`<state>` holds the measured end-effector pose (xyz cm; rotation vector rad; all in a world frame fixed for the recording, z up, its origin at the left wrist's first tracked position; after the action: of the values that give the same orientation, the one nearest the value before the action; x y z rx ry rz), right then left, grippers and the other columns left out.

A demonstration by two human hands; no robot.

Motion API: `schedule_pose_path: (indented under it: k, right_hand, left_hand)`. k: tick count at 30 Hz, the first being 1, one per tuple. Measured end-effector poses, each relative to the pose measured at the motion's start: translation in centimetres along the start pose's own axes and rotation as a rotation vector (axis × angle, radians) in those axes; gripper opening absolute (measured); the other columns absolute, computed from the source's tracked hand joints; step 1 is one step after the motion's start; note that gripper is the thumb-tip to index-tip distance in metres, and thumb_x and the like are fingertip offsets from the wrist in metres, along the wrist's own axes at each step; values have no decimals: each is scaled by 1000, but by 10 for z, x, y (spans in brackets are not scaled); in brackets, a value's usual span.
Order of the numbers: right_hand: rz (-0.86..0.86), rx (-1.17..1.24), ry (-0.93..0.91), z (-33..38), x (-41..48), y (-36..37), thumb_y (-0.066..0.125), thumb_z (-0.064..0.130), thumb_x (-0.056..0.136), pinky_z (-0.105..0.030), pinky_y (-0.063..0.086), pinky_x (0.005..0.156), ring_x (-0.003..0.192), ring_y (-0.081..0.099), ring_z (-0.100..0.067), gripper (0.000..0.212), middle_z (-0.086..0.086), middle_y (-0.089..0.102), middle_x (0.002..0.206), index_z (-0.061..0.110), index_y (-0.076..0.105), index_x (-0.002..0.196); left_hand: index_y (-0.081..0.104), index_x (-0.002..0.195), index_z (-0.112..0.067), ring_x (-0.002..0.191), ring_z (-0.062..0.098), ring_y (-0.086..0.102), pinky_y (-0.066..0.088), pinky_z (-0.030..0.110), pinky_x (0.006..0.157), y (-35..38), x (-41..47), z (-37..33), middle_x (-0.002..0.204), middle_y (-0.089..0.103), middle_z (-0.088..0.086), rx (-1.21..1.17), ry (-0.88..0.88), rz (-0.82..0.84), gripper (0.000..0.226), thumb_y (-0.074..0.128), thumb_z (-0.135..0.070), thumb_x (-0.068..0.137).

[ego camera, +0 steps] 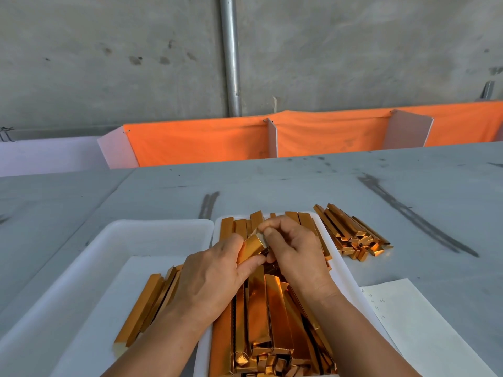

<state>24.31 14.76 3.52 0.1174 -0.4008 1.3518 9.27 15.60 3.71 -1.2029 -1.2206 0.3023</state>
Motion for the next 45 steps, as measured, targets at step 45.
schedule_pose_path:
  k: [45]
  right_hand:
    - [187,65,4,4,-8,8,62,20,97,-6,46,60,66,68,-9,24,12,73,90,26,73,117]
  left_hand:
    - [35,90,-32,44,3,45,26,12,43,3,-3,9,53,41,-11,-155,-99,-53,42,20,-71,86]
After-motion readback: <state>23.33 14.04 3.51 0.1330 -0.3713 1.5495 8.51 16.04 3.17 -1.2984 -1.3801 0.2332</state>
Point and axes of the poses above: each hand's wrist, its own x-axis towards the middle knuckle, its own y-axis out of the palm, z = x × y, the point moved 3 cm from there along x, towards the middle knuckle
